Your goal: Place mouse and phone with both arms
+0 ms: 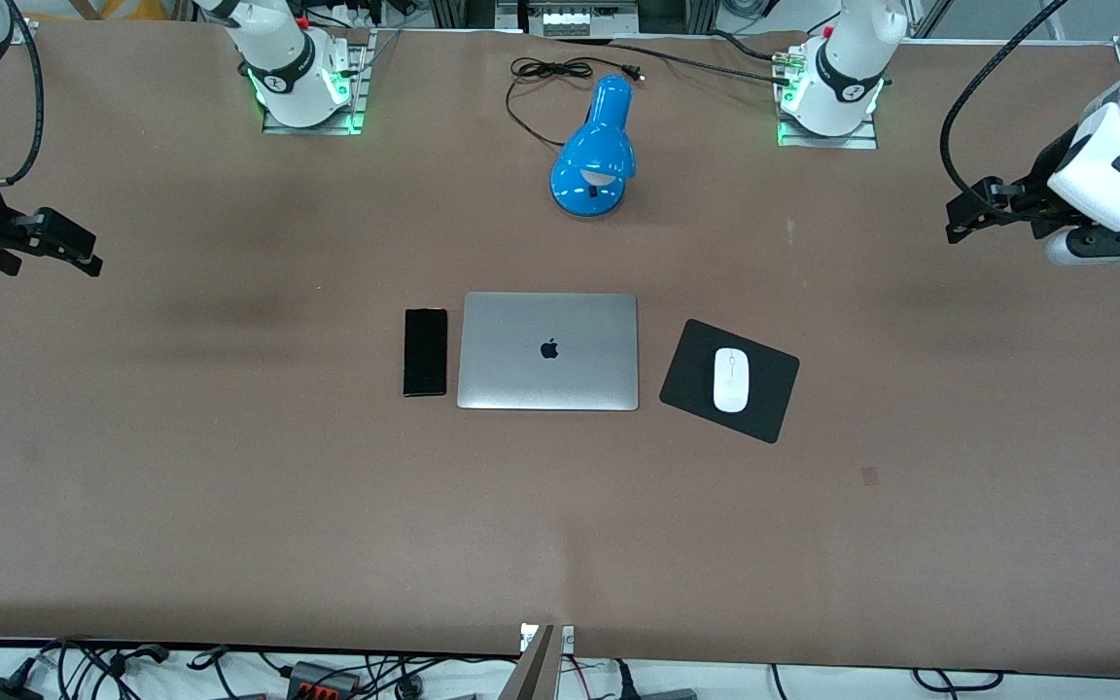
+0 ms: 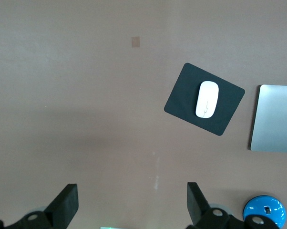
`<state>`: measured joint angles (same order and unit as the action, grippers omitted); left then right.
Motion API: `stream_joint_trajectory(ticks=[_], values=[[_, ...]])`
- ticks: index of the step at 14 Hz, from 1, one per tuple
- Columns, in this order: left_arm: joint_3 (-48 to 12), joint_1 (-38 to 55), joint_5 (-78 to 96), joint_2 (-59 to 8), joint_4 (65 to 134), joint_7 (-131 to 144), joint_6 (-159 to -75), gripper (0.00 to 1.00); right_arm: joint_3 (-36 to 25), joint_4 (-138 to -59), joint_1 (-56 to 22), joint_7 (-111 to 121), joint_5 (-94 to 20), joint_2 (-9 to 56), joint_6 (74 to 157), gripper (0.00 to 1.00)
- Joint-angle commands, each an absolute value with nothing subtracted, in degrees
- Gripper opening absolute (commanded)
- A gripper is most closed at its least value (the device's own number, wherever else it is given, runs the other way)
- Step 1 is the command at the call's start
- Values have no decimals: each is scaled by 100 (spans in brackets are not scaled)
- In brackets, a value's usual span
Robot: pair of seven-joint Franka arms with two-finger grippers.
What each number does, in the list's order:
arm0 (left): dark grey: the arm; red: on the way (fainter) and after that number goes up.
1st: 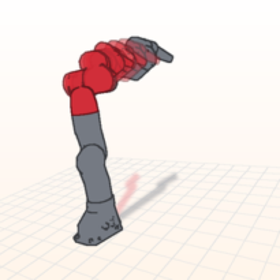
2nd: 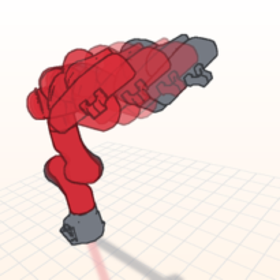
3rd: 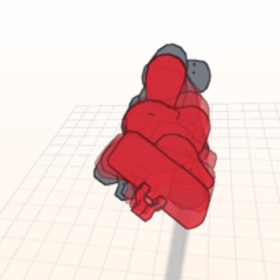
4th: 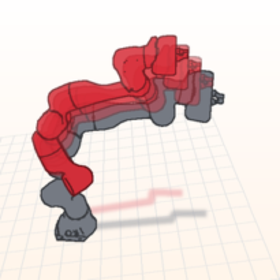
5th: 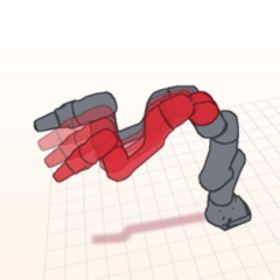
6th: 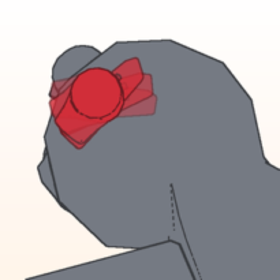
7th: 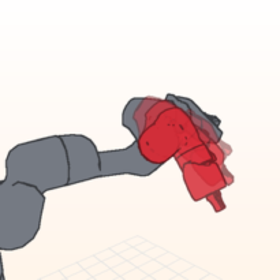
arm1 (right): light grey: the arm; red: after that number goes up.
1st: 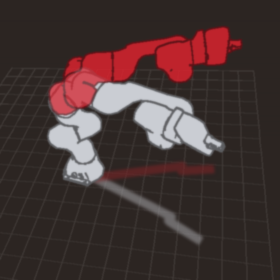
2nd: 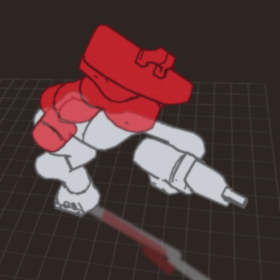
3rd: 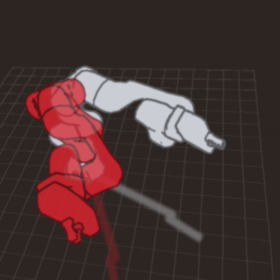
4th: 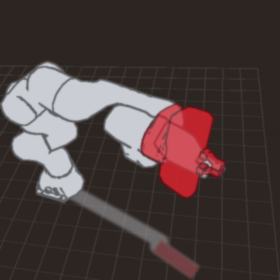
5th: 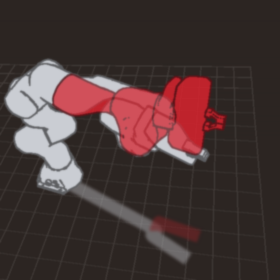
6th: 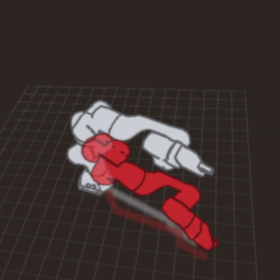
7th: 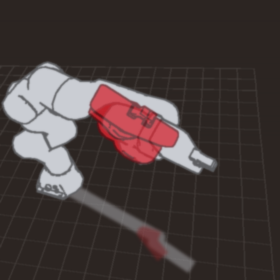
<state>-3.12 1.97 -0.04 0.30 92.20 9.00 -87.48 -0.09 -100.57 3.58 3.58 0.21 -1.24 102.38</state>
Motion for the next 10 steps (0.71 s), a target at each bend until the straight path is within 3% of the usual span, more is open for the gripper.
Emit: stream_joint_trajectory(ticks=[1,10], values=[[-308,185,-70,44,9149,791,-8684,100,97,-10090,475,404,18,-237,10151,100],[-308,185,-70,44,9149,782,-8675,100,132,-10099,475,396,9,-299,10063,100]])
